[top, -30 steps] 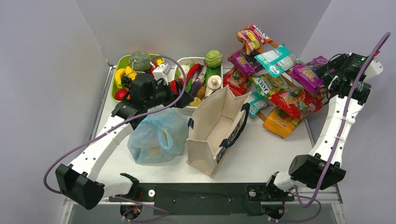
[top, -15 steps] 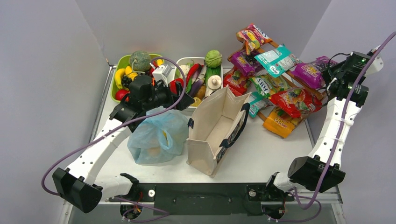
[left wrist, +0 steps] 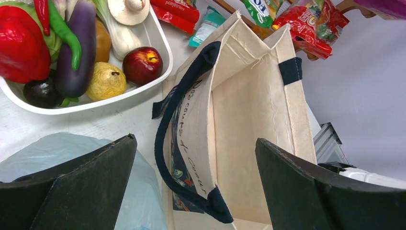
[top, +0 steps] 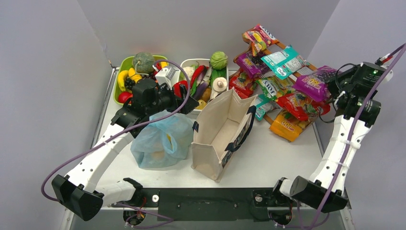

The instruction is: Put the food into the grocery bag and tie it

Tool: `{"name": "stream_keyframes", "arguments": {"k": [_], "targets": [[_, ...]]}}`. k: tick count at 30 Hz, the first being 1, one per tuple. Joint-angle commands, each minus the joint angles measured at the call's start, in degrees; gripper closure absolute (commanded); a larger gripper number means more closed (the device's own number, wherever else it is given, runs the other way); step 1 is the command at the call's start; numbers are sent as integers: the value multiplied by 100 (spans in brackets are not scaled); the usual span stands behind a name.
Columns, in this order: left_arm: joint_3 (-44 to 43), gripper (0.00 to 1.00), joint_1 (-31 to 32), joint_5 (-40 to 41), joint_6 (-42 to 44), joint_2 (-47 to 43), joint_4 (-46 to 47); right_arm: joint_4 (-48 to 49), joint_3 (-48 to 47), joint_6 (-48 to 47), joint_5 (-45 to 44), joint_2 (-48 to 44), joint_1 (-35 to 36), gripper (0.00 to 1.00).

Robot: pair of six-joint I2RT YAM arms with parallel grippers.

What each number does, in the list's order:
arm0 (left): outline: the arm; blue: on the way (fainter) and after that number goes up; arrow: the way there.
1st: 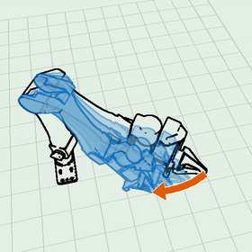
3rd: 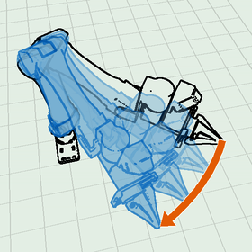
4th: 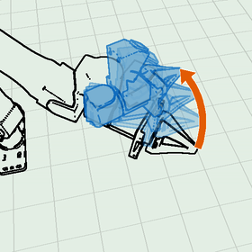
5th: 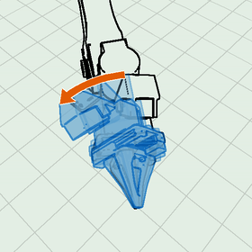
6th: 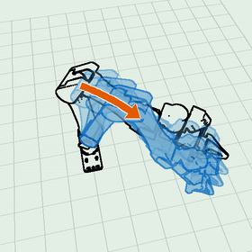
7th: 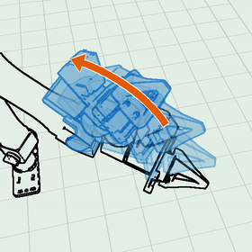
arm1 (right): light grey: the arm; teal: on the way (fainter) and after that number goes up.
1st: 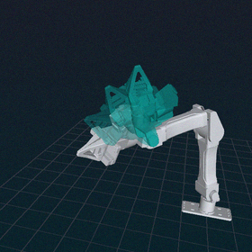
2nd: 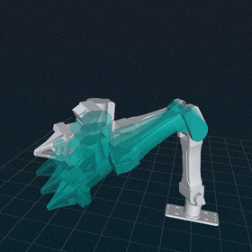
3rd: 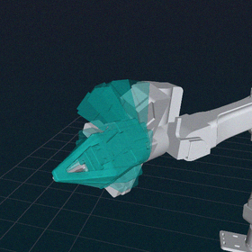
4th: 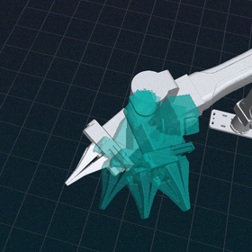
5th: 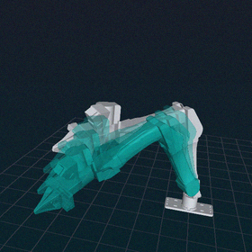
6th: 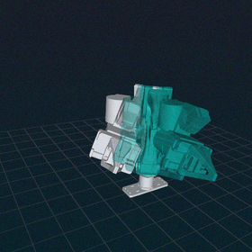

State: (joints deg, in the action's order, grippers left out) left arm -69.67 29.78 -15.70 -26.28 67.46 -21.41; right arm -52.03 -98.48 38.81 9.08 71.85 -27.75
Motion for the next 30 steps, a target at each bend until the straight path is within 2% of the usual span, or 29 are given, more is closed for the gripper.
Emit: {"name": "stream_keyframes", "arguments": {"k": [1, 11, 17, 25, 27, 30], "targets": [[-19, 6, 108, 308, 109, -89, -37, 460, -24, 94, 293, -652, 56, 100], [-127, 9, 539, 847, 358, 180, -272, 376, -22, 294, 497, -1415, 424, 100], [2, 13, 773, 927, 354, 455, -112, 191, -158, 348, 622, -1679, 1060, 100], [178, 25, 1020, 1029, 286, 823, 280, -84, -102, 225, 612, -1657, 2584, 100], [216, 29, 1040, 1018, 242, 892, 354, -192, -43, 175, 428, -1613, 3346, 100], [209, 39, 1090, 916, 180, 1022, 412, -247, 166, 201, -115, -1592, 4110, 100]]}}
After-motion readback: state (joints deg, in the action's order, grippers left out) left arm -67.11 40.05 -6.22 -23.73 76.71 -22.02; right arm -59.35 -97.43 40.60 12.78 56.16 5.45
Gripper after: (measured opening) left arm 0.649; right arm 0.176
